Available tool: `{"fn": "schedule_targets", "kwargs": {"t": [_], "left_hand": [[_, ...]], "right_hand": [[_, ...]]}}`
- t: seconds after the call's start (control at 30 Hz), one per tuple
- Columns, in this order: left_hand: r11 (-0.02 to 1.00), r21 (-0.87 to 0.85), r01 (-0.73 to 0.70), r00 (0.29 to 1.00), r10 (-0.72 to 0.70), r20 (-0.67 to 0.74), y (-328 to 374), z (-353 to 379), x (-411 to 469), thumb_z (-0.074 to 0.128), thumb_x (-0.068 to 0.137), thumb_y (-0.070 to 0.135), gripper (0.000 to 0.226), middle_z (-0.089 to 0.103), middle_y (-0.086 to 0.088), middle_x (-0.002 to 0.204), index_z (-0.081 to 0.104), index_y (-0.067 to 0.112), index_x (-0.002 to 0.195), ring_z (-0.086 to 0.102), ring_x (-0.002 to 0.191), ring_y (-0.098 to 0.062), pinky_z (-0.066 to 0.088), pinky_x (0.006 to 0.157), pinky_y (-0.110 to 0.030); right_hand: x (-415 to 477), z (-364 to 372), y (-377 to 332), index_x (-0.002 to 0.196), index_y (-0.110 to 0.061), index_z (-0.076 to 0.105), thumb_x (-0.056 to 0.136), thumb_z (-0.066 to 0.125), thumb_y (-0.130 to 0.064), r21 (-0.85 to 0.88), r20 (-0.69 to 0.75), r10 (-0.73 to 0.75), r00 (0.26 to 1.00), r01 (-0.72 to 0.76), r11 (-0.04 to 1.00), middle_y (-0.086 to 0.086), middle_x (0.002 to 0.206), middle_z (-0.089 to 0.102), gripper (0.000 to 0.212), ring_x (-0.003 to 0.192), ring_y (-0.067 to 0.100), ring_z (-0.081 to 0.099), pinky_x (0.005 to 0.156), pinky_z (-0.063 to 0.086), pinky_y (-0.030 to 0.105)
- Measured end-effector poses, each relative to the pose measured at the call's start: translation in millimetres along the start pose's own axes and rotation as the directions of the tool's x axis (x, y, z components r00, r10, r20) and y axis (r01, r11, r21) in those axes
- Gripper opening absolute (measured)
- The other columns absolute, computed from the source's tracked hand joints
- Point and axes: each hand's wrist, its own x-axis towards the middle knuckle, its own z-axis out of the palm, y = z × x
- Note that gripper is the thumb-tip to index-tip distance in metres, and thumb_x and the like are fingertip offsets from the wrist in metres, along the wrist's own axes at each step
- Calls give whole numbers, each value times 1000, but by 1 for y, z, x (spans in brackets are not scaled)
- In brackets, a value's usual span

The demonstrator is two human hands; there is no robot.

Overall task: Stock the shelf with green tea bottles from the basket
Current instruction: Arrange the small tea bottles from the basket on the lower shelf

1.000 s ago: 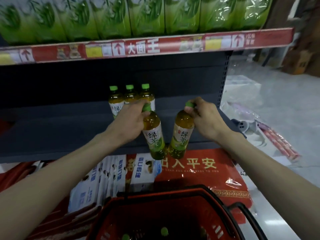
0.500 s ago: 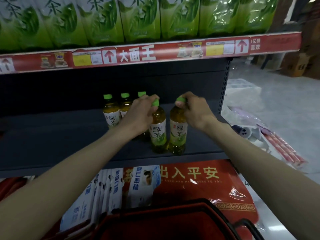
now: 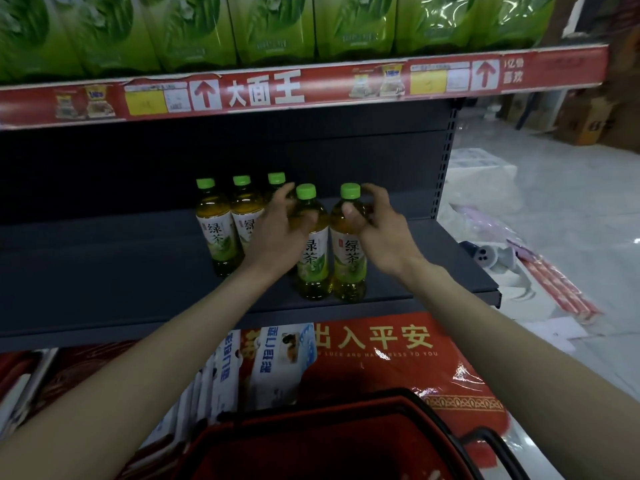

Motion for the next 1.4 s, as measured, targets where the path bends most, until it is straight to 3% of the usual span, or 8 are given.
{"fn": "schedule_targets", "kwargs": {"t": [0.1, 0.17, 0.27, 0.4, 0.6, 0.87, 1.1, 1.4], "left_hand": [[997, -66, 46, 999, -46, -10, -22, 11, -20, 70, 92, 49, 50, 61, 15, 135, 45, 44, 136, 55, 131, -13, 46, 112, -48], [987, -108, 122, 992, -118, 44, -36, 20, -37, 75, 92, 37, 51, 59, 19, 125, 45, 43, 133, 58, 123, -12, 49, 107, -41], [971, -99, 219, 975, -213, 68, -54, 37, -61, 81, 89, 28, 67, 62, 3, 130, 46, 22, 145, 63, 111, -13, 52, 94, -31], [970, -80, 230, 971, -234, -43, -71, 55, -68, 84, 87, 26, 61, 64, 0, 128, 56, 15, 140, 63, 104, -9, 45, 76, -9], [978, -109, 178, 965, -195, -176, -76, 71, -65, 82, 89, 23, 43, 66, 2, 121, 64, 18, 128, 65, 101, -10, 53, 86, -25], [972, -105, 209, 956, -226, -187, -81, 85, -30, 83, 88, 20, 45, 69, -4, 125, 67, 10, 129, 66, 100, -11, 50, 86, -21], [956, -182, 229, 942, -265, -207, -85, 95, -9, 84, 87, 17, 50, 72, -2, 127, 67, 9, 134, 69, 112, -14, 54, 99, -27], [958, -147, 247, 898, -283, -336, -88, 108, -5, 87, 84, 24, 46, 73, 0, 120, 72, 12, 126, 70, 100, -11, 60, 93, -37]], "right_hand": [[-26, 8, 20, 156, -24, 27, 101, 61, -44, 98, 74, 67, 995, -74, 992, -6, 119, 65, 68, 109, 14, 64, 95, 54, 35], [-41, 16, 38, 156, -23, 25, 98, 69, -38, 99, 123, 111, 986, -124, 987, -10, 129, 60, 74, 118, 12, 60, 100, 54, 35], [-56, 30, 62, 152, -19, 32, 92, 77, -31, 12, 103, 153, 983, -155, 988, -1, 138, 62, 76, 126, 19, 61, 108, 52, 41], [-62, 42, 76, 144, -17, 48, 90, 79, -29, -49, 13, 148, 989, -147, 988, 3, 132, 65, 63, 123, 20, 62, 105, 54, 41], [-53, 50, 82, 138, -16, 55, 88, 81, -31, -81, -53, 133, 990, -137, 987, 3, 125, 69, 58, 117, 21, 65, 100, 56, 41], [-23, 50, 91, 136, -9, 56, 89, 81, -30, -134, -76, 146, 986, -155, 979, 10, 125, 70, 57, 118, 27, 65, 96, 53, 34], [-4, 53, 99, 135, -7, 56, 88, 82, -30, -156, -89, 135, 987, -147, 977, 11, 124, 70, 58, 116, 29, 65, 95, 52, 34], [9, 56, 105, 136, -8, 56, 89, 81, -31, -158, -76, 121, 990, -132, 979, 10, 125, 70, 58, 116, 26, 66, 91, 49, 26]]}}
